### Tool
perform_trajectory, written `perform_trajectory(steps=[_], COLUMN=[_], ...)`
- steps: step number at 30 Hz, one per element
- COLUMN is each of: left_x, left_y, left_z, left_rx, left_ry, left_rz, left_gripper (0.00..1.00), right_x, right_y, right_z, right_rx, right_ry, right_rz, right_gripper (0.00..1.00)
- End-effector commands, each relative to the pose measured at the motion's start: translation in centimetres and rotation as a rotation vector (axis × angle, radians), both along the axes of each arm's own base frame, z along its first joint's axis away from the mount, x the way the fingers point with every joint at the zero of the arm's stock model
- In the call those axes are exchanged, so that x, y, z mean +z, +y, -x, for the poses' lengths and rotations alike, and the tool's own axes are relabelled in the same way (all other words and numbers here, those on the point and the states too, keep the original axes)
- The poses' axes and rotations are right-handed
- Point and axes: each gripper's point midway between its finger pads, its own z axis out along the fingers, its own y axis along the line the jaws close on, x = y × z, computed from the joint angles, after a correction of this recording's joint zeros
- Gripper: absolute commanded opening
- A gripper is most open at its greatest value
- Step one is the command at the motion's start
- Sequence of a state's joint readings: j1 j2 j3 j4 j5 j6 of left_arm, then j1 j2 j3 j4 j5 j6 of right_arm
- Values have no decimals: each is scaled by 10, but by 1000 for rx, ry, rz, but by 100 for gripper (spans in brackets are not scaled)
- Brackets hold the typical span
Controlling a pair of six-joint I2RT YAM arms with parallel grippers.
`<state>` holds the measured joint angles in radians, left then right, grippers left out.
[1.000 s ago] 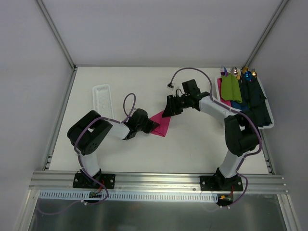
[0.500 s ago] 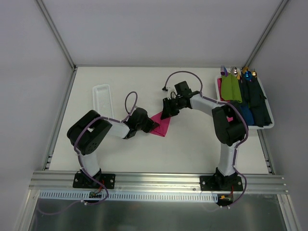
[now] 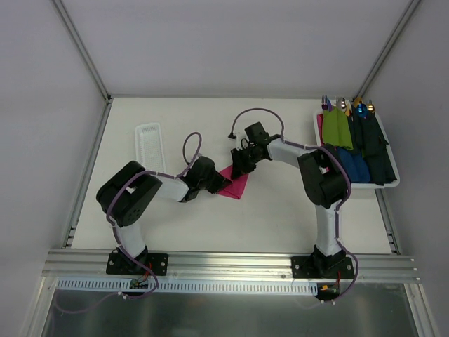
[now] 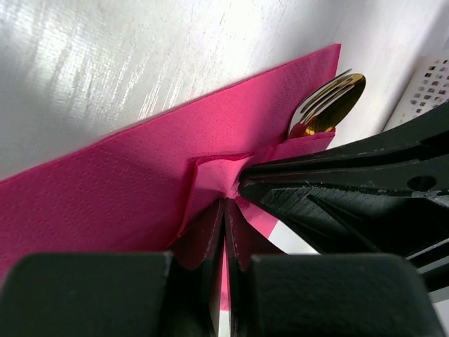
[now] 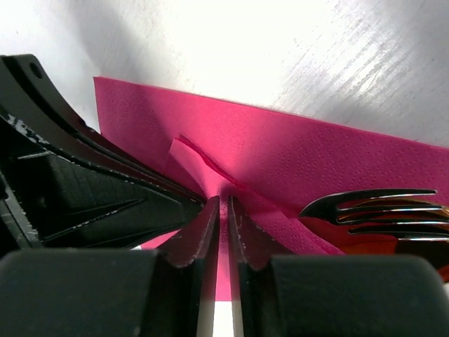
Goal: Place the utensils on the paper napkin and roll it up
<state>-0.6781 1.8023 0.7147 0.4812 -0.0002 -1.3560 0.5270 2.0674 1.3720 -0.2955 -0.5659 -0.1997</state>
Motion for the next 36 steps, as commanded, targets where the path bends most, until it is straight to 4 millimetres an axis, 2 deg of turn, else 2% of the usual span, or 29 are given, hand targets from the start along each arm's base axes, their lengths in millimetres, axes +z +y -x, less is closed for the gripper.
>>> perform_trajectory(steps=[1,4,5,7,8,12,18,19,23,24,28,33,36], left_x=[-44,-25,-9,5,23,47,51,56,53,48,46,27,10], left_y=[45,46,45,45,40,25,9,4,-8,-9,-19,-17,-10], left_z=[35,29,25,24,22,28,33,31,25,24,16,12,14], left_rx=[-33,-60,-85,-119,-156,-259,-308,-312,-311,-313,-305,-269,-220], left_ry=[134,51,-11,-85,-150,-232,-266,-285,-272,-259,-256,-207,-139], left_rz=[-218,-233,-234,-228,-207,-145,-53,-30,16,14,43,27,12], left_gripper=[3,11,14,22,27,28,27,27,26,25,23,18,15], right_x=[-16,-22,-23,-23,-23,-22,-21,-21,-21,-22,-21,-20,-20], right_y=[-11,-15,-15,-15,-15,-14,-10,-11,-10,-10,-9,-8,-8], right_z=[-8,-4,-3,-2,0,2,6,6,8,7,7,7,9], right_rx=[4,7,9,4,4,0,-25,-31,-39,-43,-46,-46,-43], right_ry=[-45,-32,-25,-16,-10,17,68,76,104,106,111,115,120], right_rz=[111,141,145,145,146,148,142,144,151,151,150,145,143], right_gripper=[12,12,11,11,11,11,10,10,10,10,9,9,9])
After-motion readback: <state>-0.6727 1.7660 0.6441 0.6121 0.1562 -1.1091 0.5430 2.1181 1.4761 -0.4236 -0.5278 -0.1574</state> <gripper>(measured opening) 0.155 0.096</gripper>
